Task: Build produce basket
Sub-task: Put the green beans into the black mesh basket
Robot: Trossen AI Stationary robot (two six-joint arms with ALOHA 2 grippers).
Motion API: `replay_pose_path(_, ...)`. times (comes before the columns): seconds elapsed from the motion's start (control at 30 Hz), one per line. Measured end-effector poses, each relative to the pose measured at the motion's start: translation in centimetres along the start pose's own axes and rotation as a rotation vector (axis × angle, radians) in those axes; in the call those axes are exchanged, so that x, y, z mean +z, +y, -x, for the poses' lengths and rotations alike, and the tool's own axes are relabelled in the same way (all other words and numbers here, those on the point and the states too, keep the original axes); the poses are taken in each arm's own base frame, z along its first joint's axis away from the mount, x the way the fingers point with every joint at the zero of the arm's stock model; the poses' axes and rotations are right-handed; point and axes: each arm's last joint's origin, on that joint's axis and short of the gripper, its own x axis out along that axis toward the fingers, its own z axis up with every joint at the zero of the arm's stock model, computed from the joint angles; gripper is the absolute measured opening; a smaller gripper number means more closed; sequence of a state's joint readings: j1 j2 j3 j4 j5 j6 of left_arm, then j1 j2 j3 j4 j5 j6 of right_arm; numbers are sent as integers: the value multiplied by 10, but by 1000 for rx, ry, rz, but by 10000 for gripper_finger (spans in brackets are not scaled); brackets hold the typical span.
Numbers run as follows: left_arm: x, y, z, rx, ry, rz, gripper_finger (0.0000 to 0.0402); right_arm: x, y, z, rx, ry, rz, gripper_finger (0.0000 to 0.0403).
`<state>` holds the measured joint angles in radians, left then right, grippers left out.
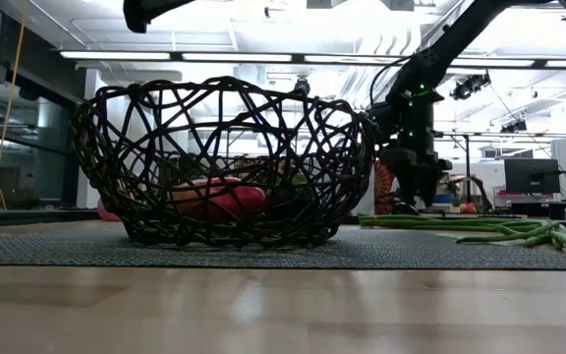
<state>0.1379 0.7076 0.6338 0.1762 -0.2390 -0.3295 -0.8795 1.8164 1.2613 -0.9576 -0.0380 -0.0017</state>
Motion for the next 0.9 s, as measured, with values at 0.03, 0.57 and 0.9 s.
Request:
replay_pose_path(0.03,0,0,0,0,0,3,390,0,0,0,0,-3,-1,342)
replay_pose_path(0.57,0,0,0,0,0,8,390,8,22,-4,33,-68,159,342)
replay_pose_path(0.9,0,0,0,0,0,8,390,12,24,-24,-3,-26,148,342)
